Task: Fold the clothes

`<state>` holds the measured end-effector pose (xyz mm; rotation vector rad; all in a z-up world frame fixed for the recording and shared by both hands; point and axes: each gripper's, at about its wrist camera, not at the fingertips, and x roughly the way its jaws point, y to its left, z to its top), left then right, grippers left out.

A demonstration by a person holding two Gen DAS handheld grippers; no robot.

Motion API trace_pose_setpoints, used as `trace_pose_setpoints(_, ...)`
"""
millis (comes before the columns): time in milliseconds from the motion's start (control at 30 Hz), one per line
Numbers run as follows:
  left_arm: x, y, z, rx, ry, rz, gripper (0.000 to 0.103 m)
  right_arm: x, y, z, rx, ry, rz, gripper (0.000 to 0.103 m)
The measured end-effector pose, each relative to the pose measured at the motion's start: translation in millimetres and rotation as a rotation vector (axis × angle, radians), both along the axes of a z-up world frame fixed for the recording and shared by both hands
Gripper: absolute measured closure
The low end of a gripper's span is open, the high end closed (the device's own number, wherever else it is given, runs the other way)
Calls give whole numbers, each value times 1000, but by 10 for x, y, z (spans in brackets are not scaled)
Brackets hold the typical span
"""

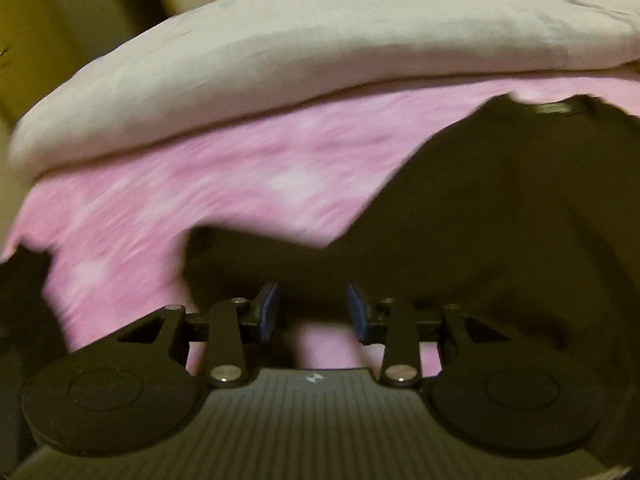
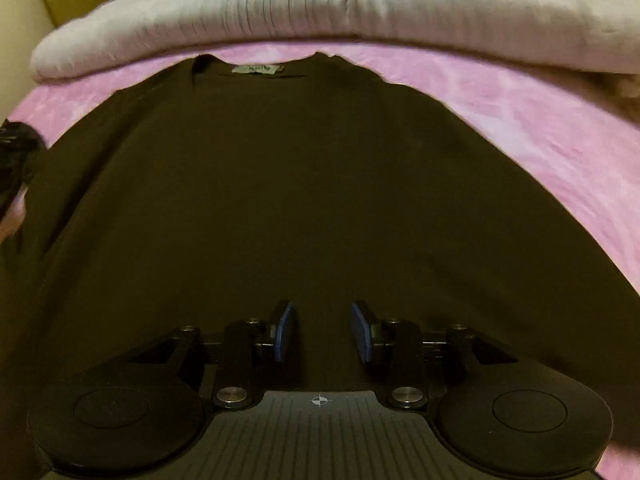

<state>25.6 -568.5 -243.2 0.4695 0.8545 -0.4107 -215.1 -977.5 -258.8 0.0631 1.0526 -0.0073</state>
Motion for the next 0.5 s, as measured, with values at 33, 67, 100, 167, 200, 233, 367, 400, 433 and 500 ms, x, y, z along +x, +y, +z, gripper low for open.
trace_pose_setpoints(33,-7,170,29,15,5,33,67,-89,29,22,-32,14,6,67)
trace_pose_setpoints(67,-5,316,42,26,20,53,61,-140,63,50,-66,36,-5,67)
trace_pose_setpoints(100,13,423,26,18,58,67,59,-174,102,87,-87,60,-24,67)
trace_pose_setpoints(167,50,588,-43,1,147,97,52,-221,200,170,-85,68,-46,67)
trace_pose_setpoints(200,68,645,-94,-10,197,112,52,-241,250,205,-78,65,-51,67)
trace_pose_setpoints(233,77,670,-133,-28,227,115,54,-261,301,239,-70,61,-54,67)
trace_pose_setpoints(367,46,613,-296,5,311,33,103,-223,585,282,-58,65,-45,67)
trace_pose_setpoints(400,52,639,-270,3,317,3,103,-223,656,288,-60,67,-36,67)
trace_pose_setpoints(433,59,667,-242,0,321,-26,103,-222,728,294,-61,68,-28,67)
trace_pose_setpoints(500,89,843,-65,4,287,-66,103,-235,862,319,-69,64,-13,67)
